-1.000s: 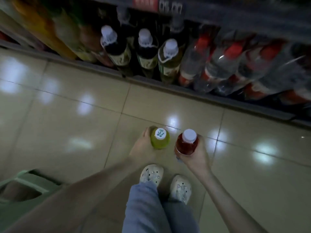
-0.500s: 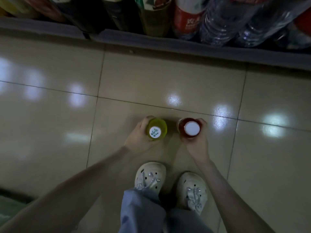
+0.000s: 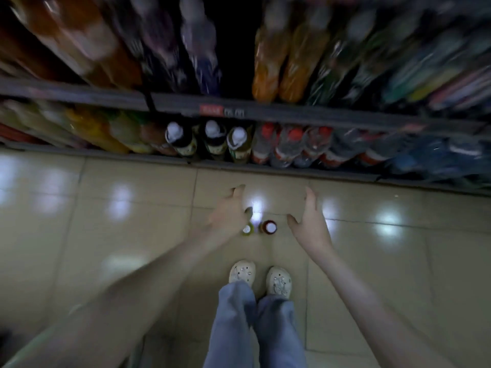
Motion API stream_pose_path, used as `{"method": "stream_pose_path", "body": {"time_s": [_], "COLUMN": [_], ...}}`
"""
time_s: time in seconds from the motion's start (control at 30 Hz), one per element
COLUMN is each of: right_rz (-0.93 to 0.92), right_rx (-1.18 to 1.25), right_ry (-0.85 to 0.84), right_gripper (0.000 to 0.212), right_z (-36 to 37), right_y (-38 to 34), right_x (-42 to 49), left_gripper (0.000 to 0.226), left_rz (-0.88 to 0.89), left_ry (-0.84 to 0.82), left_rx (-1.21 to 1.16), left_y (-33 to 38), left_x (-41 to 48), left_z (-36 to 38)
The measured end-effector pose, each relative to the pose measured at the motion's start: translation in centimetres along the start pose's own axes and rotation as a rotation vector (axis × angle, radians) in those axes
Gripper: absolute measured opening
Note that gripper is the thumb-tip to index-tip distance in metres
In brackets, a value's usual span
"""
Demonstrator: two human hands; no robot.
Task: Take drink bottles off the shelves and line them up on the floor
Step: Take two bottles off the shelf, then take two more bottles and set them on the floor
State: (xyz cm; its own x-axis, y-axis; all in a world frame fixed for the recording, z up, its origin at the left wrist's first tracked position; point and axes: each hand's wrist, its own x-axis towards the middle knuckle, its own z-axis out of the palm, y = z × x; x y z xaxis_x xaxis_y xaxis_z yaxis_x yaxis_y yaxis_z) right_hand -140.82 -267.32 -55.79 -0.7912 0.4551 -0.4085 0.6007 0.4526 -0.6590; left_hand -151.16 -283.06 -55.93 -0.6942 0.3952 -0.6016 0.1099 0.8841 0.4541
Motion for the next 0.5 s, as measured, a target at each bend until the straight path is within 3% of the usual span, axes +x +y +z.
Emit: {"method": "stream_pose_path", "body": {"time_s": [0.27, 0.5], "right_rz": [-0.357, -0.524], "right_rx": [-0.099, -0.098], "right_ry": [0.299, 0.688], "right_gripper": [0.057, 0.055], "right_z": [-22.5, -38.0], "right_y": [-21.3, -30.1], "right_x": [-5.1, -8.2], "left_gripper": [0.058, 0.047], "left_rz": [0.466, 0.836], "left_ry": [0.280, 0.508], "left_rx": [0.013, -0.036], "left_y": [20.4, 32.0], "left_x": [-12.9, -19.4], "left_z": [-23.5, -33.4]}}
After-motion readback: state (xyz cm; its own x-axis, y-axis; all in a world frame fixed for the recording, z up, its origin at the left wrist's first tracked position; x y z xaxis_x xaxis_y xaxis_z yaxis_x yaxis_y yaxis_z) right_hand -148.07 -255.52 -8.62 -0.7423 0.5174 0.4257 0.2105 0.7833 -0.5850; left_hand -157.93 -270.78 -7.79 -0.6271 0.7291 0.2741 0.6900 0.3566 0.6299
